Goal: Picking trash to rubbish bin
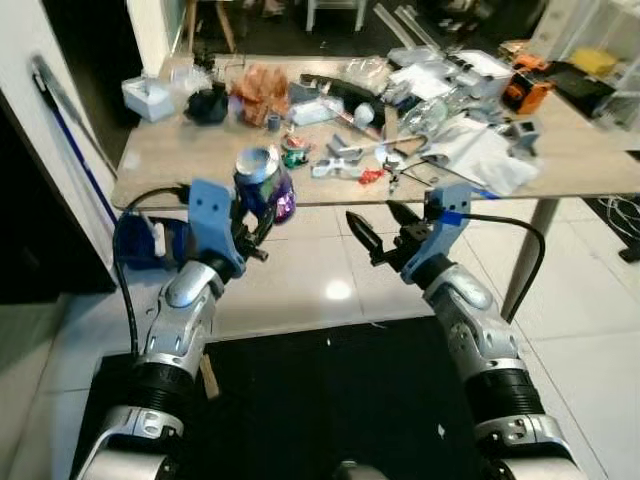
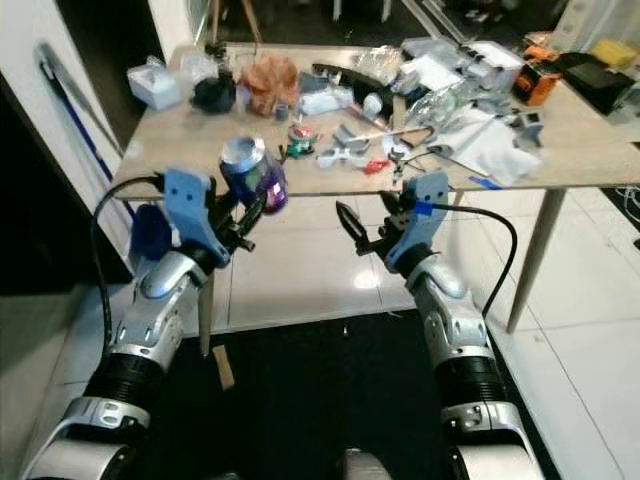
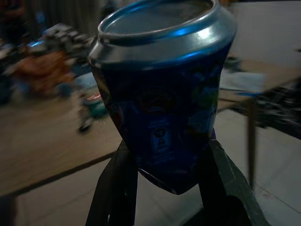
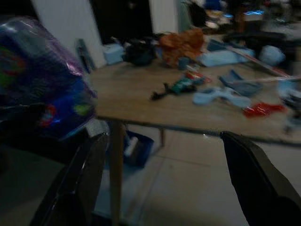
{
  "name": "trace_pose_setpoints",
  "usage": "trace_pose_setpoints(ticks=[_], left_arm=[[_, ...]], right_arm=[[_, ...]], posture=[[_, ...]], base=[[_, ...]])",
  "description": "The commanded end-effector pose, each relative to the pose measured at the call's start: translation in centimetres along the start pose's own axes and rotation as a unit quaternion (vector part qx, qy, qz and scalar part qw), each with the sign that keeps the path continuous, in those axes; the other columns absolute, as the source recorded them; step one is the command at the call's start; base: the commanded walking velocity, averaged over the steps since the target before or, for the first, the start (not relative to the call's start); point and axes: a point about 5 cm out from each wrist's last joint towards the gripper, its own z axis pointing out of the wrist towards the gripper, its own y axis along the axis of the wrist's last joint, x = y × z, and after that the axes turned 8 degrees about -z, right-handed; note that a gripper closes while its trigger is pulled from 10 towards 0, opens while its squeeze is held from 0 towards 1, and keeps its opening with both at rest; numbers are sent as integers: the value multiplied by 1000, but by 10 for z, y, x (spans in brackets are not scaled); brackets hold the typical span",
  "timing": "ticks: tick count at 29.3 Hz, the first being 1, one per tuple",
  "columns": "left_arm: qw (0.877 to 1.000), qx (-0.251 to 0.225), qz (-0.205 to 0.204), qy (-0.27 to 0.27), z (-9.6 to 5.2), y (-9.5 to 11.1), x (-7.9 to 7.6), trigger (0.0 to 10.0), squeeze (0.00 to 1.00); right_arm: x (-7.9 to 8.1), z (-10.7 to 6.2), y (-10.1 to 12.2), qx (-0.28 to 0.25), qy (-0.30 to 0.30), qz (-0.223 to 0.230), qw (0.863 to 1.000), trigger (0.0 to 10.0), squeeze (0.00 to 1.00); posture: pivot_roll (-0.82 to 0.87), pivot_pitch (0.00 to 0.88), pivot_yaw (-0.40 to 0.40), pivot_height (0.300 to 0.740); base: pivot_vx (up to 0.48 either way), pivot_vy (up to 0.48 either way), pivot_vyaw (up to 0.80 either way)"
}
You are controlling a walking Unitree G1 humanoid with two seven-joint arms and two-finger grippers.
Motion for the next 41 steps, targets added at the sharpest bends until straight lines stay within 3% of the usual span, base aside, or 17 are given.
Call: trace_pose_setpoints(ticks=[1, 41], left_arm=[[1000, 7, 18, -21, 1, 0, -4, 10000, 0], [998, 23, 25, -45, 0, -5, -6, 10000, 0]], right_arm=[[-2, 1, -1, 10, 0, -2, 1000, 10000, 0], [-3, 1, -5, 22, 5, 8, 1000, 10000, 0]], posture=[[-58, 0, -22, 740], [-55, 0, -25, 740]], base=[[0, 0, 0], [0, 0, -760]])
